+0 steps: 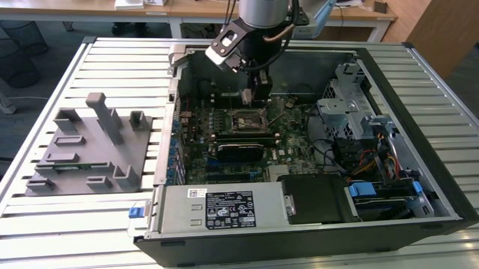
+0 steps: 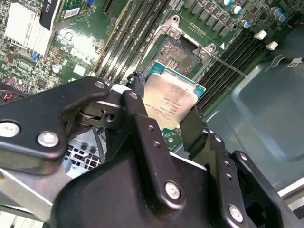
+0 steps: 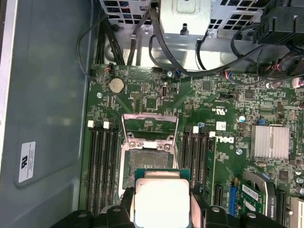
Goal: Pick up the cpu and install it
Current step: 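Place the cpu into insertion slot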
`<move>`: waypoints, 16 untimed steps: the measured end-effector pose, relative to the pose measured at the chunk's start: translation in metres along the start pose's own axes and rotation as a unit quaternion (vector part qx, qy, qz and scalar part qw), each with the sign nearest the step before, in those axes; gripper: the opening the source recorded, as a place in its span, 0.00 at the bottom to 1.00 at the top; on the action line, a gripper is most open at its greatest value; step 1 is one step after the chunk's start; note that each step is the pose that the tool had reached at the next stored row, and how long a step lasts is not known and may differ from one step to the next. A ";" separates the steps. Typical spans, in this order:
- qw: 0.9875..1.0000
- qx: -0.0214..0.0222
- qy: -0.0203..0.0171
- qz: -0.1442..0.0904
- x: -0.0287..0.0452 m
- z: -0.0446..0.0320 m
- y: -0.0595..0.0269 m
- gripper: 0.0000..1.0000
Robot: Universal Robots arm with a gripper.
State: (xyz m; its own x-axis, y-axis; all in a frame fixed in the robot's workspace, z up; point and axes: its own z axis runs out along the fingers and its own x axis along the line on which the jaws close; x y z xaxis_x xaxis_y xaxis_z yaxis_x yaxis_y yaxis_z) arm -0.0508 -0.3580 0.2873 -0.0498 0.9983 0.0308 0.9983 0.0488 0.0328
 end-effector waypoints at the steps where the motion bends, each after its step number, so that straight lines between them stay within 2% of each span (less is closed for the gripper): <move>1: 1.000 0.000 0.000 0.000 0.0001 0.0004 0.0000 0.54; 9: 1.000 0.000 0.000 0.000 0.0008 0.0035 -0.0001 0.54; 16: 1.000 0.000 0.000 0.000 0.0028 0.0096 -0.0002 0.54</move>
State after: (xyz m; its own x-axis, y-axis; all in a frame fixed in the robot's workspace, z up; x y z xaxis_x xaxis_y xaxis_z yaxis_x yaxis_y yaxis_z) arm -0.0509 -0.3548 0.2778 -0.0494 0.9983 0.0307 0.9983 0.0484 0.0327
